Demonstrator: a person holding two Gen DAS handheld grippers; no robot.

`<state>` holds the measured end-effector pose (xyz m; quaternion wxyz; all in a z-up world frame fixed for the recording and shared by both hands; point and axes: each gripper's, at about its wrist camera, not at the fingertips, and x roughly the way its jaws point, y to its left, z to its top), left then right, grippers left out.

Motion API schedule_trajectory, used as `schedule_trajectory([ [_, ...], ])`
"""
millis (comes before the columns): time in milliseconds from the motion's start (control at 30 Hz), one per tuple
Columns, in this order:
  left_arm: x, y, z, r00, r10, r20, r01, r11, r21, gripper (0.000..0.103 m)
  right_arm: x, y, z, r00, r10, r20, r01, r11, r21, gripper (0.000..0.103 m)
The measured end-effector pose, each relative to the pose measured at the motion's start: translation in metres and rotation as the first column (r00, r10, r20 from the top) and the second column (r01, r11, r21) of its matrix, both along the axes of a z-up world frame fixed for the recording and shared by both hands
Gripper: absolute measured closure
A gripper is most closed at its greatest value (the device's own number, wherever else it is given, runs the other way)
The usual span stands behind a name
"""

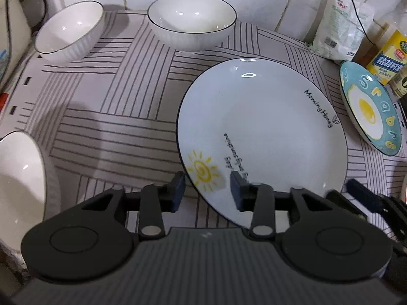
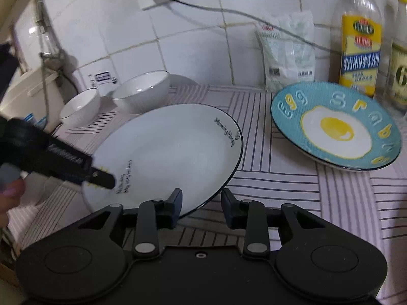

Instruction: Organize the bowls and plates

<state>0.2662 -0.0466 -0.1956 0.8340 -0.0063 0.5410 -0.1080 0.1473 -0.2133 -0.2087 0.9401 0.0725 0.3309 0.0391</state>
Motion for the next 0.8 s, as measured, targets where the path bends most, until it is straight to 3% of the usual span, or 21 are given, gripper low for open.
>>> schedule_trajectory([
  [200, -0.030, -0.011, 0.025, 0.999, -0.027, 0.038, 0.025, 0.999, 0.045, 0.056, -0.054, -0.015, 0.027, 0.997, -0.043, 0.067, 0.046, 0.998, -0.035, 0.051],
  [400, -0.065, -0.035, 0.051, 0.989, -0.113, 0.091, 0.111, 0.994, 0.023, 0.052, -0.115, -0.047, 0.044, 0.974, -0.186, 0.128, 0.194, 0.980, -0.053, 0.046],
  [633, -0.099, -0.080, 0.074, 0.964, -0.225, 0.144, 0.232, 0.972, -0.035, 0.044, -0.178, -0.080, 0.051, 0.918, -0.346, 0.192, 0.365, 0.928, -0.075, 0.041],
  [800, -0.120, -0.120, 0.082, 0.940, -0.299, 0.161, 0.312, 0.948, -0.060, 0.038, -0.209, -0.105, 0.046, 0.844, -0.472, 0.254, 0.505, 0.859, -0.082, 0.035],
])
